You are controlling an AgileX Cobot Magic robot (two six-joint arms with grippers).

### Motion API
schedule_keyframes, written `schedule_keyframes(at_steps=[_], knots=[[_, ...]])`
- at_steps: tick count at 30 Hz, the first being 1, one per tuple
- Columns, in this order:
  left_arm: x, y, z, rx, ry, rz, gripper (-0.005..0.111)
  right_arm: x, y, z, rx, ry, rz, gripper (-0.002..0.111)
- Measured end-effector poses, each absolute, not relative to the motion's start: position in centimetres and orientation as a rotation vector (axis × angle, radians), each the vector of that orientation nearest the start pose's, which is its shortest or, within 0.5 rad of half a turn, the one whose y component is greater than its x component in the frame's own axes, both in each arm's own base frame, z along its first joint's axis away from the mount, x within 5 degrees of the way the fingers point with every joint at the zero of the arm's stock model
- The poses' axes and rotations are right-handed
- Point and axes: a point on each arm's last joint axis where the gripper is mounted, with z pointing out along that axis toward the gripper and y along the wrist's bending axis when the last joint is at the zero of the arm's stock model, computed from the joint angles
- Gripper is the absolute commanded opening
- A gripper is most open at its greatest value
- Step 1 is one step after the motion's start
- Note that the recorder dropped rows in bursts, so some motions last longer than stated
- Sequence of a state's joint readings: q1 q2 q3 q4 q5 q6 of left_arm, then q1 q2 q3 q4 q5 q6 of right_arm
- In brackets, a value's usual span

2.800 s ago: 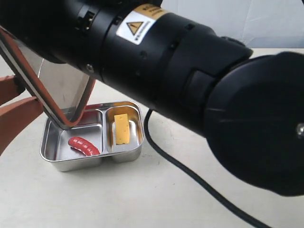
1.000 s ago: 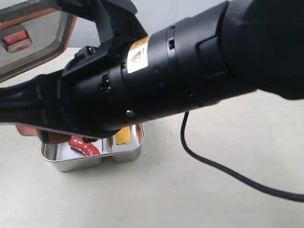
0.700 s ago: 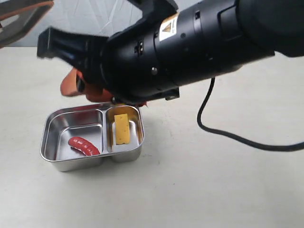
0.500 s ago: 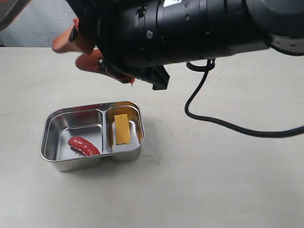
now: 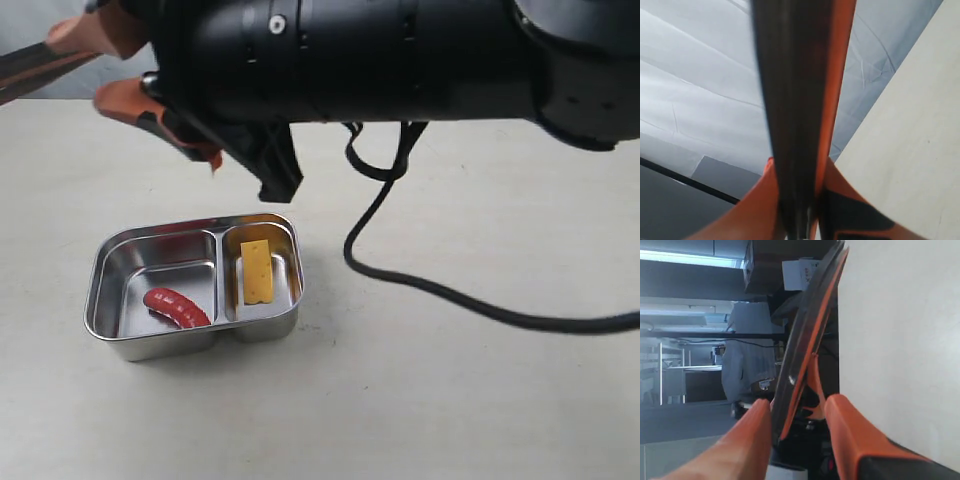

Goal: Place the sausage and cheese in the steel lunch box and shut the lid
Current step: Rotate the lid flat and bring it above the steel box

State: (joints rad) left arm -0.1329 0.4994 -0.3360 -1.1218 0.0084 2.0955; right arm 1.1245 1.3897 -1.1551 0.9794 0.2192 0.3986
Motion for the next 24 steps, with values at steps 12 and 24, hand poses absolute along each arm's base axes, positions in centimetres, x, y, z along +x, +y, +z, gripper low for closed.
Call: schedule_keyframes(at_steps=[12,24], knots=[[11.1,-1.9,28.5,0.926,1.434,0.599,0.0,11.9,33.6,36.9,0.078,2.332,1.772,0.038],[11.1,-2.0,28.4,0.945,1.419,0.612,0.0,12.5,34.8,35.0,0.09,2.386,1.722,0.03]])
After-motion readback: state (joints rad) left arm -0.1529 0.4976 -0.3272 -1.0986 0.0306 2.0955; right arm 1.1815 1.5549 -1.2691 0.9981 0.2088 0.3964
